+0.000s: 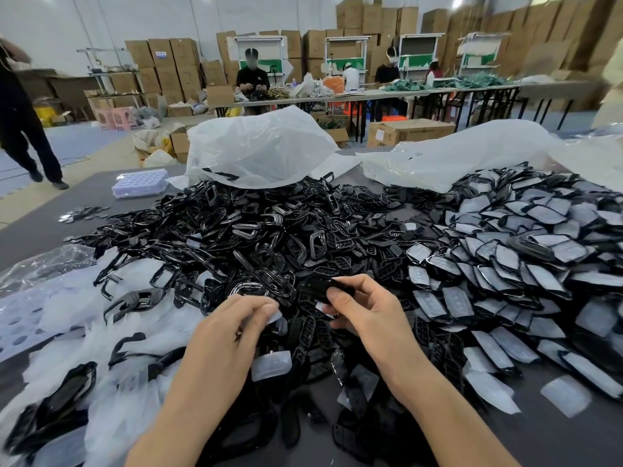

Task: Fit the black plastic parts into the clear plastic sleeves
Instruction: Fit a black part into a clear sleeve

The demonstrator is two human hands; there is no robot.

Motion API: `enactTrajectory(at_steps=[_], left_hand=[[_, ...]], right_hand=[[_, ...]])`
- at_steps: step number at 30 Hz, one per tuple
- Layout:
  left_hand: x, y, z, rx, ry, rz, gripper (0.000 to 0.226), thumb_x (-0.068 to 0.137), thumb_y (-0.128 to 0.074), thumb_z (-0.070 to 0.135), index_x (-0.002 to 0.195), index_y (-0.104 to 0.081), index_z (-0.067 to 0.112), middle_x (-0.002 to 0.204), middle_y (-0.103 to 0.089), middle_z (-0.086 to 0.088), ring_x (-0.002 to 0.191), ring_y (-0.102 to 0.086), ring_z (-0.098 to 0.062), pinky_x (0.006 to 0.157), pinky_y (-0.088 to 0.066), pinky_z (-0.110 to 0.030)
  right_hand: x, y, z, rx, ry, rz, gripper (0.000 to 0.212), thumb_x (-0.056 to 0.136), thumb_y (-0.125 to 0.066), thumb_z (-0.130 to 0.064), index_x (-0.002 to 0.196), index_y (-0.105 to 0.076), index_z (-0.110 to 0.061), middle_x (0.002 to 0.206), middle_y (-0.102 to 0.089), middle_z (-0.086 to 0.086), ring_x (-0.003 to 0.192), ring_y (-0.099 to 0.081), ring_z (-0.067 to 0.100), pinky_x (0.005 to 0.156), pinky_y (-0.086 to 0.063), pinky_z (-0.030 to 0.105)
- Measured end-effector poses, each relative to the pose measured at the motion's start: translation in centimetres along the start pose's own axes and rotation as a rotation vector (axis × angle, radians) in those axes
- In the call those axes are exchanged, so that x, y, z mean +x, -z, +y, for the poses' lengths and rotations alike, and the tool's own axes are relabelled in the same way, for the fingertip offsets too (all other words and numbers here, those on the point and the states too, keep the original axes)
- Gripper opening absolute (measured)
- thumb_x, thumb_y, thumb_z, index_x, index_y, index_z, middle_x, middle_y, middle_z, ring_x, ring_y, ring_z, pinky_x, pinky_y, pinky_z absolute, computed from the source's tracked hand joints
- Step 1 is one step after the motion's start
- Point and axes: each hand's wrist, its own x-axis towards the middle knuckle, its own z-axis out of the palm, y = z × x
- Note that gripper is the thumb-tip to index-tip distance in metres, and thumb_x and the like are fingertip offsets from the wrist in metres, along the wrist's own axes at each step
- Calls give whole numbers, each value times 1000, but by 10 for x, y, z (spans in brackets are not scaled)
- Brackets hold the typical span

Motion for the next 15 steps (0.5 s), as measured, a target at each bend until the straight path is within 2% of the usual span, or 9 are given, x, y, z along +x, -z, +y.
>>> enactTrajectory(at_steps=[2,5,7,9,11,15], left_hand=[[1,-4,6,-152,95,85,14,95,-59,32,93,-71,39,78,-67,29,74,-60,11,69,-41,-3],[-2,-11,12,-253,152,25,25,97,-60,11,99,-73,32,59,-60,26,53,-52,7,55,-38,-4],[-4,-15,13,-282,130,-43,40,95,-55,-2,108,-71,33,69,-65,18,57,-55,1,58,-40,-6],[-3,-17,13,-332,148,-77,45,95,-55,-2,117,-66,35,81,-69,9,65,-60,-1,66,-45,-8],[0,-19,10,-428,223,-54,35,97,-58,5,117,-64,32,78,-69,2,67,-62,-4,69,-48,-13],[1,-24,8,-725,451,-34,8,96,-63,12,100,-70,14,69,-69,-2,59,-60,-9,58,-51,-19]], right_hand=[[-1,-4,-1,159,-34,-124,7,87,-78,-23,90,-78,-29,100,-77,3,99,-73,17,80,-58,26],[-3,-11,5,217,-37,-275,15,78,-83,-31,92,-78,-27,100,-72,6,100,-70,15,89,-57,29],[-5,-15,10,153,-38,-287,20,76,-83,-37,93,-78,-27,98,-66,10,98,-69,15,92,-56,30],[-5,-15,12,114,-34,-247,26,74,-83,-41,96,-78,-28,97,-71,5,97,-69,15,95,-56,31],[-3,-14,11,129,-26,-213,29,73,-83,-41,97,-78,-27,101,-76,4,101,-70,18,97,-55,33],[-2,-13,6,203,-27,-169,28,72,-84,-37,96,-79,-23,114,-72,22,104,-69,24,93,-56,31]])
